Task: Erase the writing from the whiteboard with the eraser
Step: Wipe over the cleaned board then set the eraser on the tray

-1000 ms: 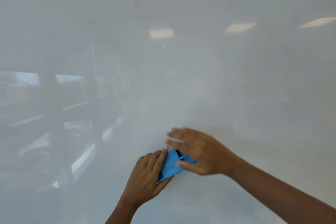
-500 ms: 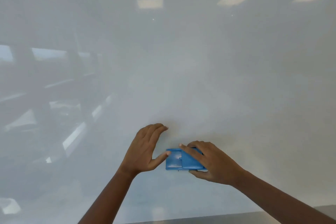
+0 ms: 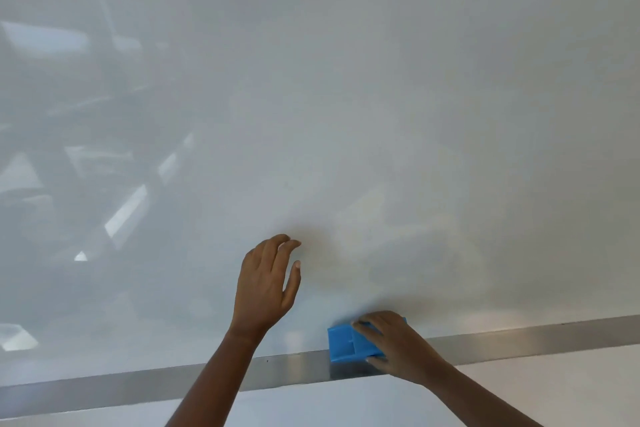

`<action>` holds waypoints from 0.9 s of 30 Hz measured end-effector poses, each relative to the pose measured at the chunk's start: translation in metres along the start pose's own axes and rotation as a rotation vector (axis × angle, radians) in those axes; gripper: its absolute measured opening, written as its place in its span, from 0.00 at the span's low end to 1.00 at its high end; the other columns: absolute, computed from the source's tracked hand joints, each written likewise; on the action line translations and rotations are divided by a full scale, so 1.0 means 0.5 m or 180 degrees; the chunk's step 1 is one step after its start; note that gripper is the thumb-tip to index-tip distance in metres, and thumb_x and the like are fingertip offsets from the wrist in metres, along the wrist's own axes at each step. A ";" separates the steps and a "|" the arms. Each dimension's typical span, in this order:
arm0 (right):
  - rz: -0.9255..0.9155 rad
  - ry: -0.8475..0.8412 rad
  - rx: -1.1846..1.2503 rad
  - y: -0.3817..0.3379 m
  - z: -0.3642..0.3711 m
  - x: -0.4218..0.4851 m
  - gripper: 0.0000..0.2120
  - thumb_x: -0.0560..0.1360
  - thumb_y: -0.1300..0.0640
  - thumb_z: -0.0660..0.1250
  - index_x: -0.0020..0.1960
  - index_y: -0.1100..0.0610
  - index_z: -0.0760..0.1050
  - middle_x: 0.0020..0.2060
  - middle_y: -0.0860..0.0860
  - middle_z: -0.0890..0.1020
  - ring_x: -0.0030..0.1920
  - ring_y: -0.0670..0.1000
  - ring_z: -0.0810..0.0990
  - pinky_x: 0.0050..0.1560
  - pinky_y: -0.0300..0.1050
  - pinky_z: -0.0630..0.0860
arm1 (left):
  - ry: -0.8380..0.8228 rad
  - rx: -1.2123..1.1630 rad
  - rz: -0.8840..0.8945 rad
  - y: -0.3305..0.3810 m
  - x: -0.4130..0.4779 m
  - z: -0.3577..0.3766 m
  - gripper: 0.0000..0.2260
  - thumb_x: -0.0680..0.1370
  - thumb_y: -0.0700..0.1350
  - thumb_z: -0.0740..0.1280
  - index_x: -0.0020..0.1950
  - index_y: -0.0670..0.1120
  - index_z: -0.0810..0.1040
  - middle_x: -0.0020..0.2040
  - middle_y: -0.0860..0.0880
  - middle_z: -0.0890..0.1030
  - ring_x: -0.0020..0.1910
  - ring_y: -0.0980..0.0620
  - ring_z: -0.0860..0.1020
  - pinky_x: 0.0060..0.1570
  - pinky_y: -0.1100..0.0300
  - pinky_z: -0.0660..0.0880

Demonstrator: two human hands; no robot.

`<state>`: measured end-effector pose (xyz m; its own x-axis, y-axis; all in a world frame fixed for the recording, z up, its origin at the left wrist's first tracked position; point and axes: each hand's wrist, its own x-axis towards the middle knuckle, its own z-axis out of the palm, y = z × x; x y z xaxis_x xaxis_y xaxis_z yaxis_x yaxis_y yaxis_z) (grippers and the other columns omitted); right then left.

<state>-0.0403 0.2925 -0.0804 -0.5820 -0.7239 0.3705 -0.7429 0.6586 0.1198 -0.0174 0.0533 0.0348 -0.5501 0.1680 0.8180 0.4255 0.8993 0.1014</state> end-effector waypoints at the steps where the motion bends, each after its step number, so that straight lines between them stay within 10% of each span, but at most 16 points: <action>1: 0.0022 -0.0042 0.0031 -0.003 0.014 -0.006 0.28 0.51 0.39 0.79 0.49 0.48 0.82 0.44 0.43 0.83 0.44 0.42 0.82 0.44 0.33 0.78 | 0.0021 0.0051 -0.0059 0.000 -0.007 0.005 0.14 0.75 0.44 0.57 0.53 0.39 0.77 0.50 0.40 0.80 0.50 0.47 0.73 0.50 0.58 0.65; 27: 0.0091 -0.0370 0.0608 -0.025 0.115 -0.027 0.30 0.51 0.49 0.84 0.52 0.41 0.80 0.45 0.47 0.84 0.46 0.45 0.83 0.43 0.31 0.78 | 0.0500 0.0653 -0.0489 -0.050 -0.027 0.045 0.23 0.78 0.47 0.54 0.69 0.36 0.61 0.69 0.40 0.59 0.70 0.41 0.57 0.70 0.51 0.50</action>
<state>-0.0423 0.2819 -0.1400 -0.6296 -0.7316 0.2614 -0.7683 0.6362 -0.0699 -0.0365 0.0378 0.0085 -0.4720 -0.0264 0.8812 0.1830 0.9748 0.1272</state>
